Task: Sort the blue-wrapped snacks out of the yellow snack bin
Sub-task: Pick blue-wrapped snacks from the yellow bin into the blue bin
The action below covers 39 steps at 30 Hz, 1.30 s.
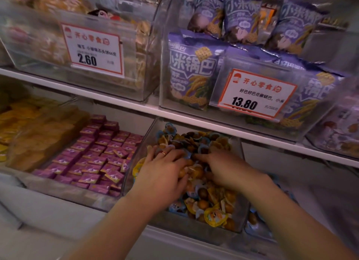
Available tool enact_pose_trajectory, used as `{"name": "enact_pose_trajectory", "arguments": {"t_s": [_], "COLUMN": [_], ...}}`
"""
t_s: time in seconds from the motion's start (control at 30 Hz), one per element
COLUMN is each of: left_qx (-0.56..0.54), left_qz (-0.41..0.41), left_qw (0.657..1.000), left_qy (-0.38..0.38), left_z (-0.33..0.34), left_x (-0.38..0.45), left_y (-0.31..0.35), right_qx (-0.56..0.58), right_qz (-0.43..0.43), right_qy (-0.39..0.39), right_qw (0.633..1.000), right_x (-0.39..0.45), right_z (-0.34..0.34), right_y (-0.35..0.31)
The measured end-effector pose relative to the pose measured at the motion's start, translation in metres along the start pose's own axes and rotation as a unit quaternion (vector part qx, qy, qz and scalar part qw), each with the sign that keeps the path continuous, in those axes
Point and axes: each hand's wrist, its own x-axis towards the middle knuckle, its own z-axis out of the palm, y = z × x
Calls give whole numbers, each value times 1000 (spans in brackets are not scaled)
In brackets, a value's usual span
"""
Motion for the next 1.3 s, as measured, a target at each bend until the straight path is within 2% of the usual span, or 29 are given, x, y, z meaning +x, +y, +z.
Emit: {"name": "enact_pose_trajectory", "arguments": {"t_s": [0.13,0.3,0.47,0.63,0.73,0.83,0.93,1.07,1.1,1.17,1.23,1.3], "left_qx": [-28,-74,-115,-81,-49,-15,-10,-24,-42,-84,-98,-85], "left_qz": [-47,-57,-78,-2,44,54,81,122,117,96,85,78], "left_qw": [998,995,989,995,998,998,996,991,992,991,991,993], "left_qy": [15,31,46,52,8,-13,-35,-41,-38,-32,-31,-26], "left_z": [-1,-6,-10,-6,3,4,4,6,5,4,4,6], "left_x": [-1,1,-1,-1,-2,-2,-2,-4,-3,-1,-1,-2], "left_y": [-4,-13,-14,-3,7,10,12,20,20,15,9,6], "right_qx": [1,146,106,-5,-49,-54,-28,108,128,145,109,81], "right_qz": [10,27,104,59,43,30,13,37,37,36,30,23], "right_qy": [15,70,108,108,63,69,86,136,133,72,8,-14], "right_qw": [1000,986,983,992,996,996,996,984,982,986,994,996], "right_x": [-8,-11,-1,10,15,19,16,4,1,-1,-1,-1], "right_z": [-3,-14,-14,-12,-8,-4,-7,-15,-17,-20,-15,-12], "right_y": [0,4,12,8,3,0,3,16,16,13,8,4]}}
